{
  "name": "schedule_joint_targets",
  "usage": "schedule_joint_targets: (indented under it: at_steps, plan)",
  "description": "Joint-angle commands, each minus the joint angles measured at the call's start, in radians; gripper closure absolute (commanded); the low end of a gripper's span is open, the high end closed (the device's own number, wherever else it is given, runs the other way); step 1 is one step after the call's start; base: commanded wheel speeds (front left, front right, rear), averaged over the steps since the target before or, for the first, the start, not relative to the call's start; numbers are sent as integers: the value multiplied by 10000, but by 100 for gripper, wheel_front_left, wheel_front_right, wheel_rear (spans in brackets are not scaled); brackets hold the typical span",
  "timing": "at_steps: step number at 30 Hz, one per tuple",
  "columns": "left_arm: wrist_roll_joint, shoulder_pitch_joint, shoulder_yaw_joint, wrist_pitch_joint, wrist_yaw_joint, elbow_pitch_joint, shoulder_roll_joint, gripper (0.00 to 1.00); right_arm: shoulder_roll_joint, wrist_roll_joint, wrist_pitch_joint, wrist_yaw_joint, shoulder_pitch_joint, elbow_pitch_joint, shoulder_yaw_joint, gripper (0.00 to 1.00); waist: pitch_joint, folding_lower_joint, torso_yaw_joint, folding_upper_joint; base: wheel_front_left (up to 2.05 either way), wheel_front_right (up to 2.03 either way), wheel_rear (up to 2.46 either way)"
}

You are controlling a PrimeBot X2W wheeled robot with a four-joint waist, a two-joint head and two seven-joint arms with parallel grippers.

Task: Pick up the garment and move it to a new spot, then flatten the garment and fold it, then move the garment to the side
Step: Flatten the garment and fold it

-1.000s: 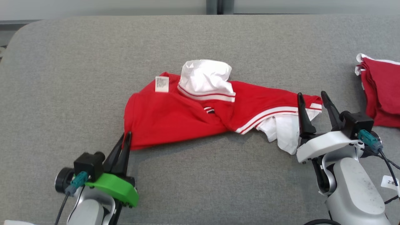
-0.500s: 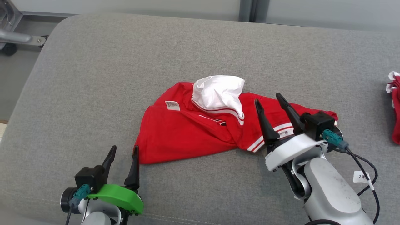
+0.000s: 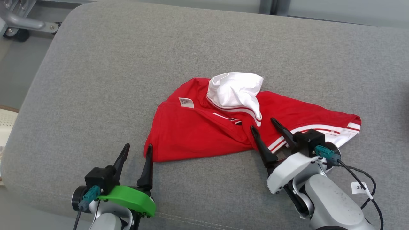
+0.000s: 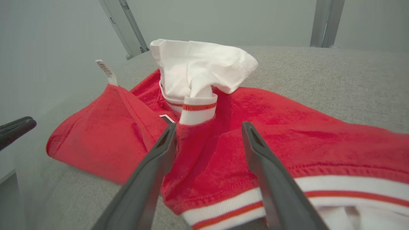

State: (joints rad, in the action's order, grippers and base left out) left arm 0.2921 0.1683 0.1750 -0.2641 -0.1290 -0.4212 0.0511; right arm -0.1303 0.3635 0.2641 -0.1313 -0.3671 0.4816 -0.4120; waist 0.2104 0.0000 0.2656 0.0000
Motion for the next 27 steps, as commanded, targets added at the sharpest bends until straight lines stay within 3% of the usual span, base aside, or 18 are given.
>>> schedule_joint_targets:
  at_steps: [1, 2, 3, 4, 5, 10, 17, 18, 22, 27]
  plan:
    - [136, 193, 63, 3, -25, 72, 6, 0, -18, -97, -2, 12, -233, 193, -81, 0, 175, 0, 202, 0, 0, 0, 0]
    - [194, 213, 98, 3, -25, 84, 6, 0, -38, -126, -2, 12, -313, 298, -131, 5, 229, 0, 259, 0, 0, 0, 0]
    - [261, 247, 134, 3, -27, 107, 4, 0, -73, -171, -2, 12, -399, 385, -173, 52, 280, 0, 320, 0, 0, 0, 0]
    - [303, 271, 168, 3, -25, 143, 5, 0, -97, -195, -2, 14, -499, 441, -164, 81, 329, 0, 373, 0, 0, 0, 0]
    - [354, 280, 190, 3, -25, 173, 4, 0, -112, -204, -2, 14, -581, 467, -129, 100, 383, 0, 426, 0, 0, 0, 0]
    - [540, 345, 288, 3, -25, 369, 3, 0, -630, -464, -2, 14, -1193, 202, 442, 100, 693, 0, 653, 0, 0, 0, 0]
    - [1000, 811, 979, 3, -25, 490, 0, 0, -2380, -1386, -58, 14, -3425, 659, 1095, 100, 1286, 0, 1167, 0, 0, 0, 0]
    - [1000, 811, 979, 3, -25, 490, 0, 0, -2380, -1386, -58, 14, -3425, 659, 1095, 100, 1286, 0, 1167, 0, 0, 0, 0]
    - [1332, 1267, 1834, 3, -25, 653, 3, 0, -3298, -2204, -375, 15, -5220, 1933, 1291, 100, 1636, 0, 1722, 0, 0, 0, 0]
    - [1797, 1754, 2926, 3, -25, 906, 4, 0, -4120, -3754, -844, 16, -7113, 3854, 2485, 100, 2031, 0, 2585, 0, 0, 0, 0]
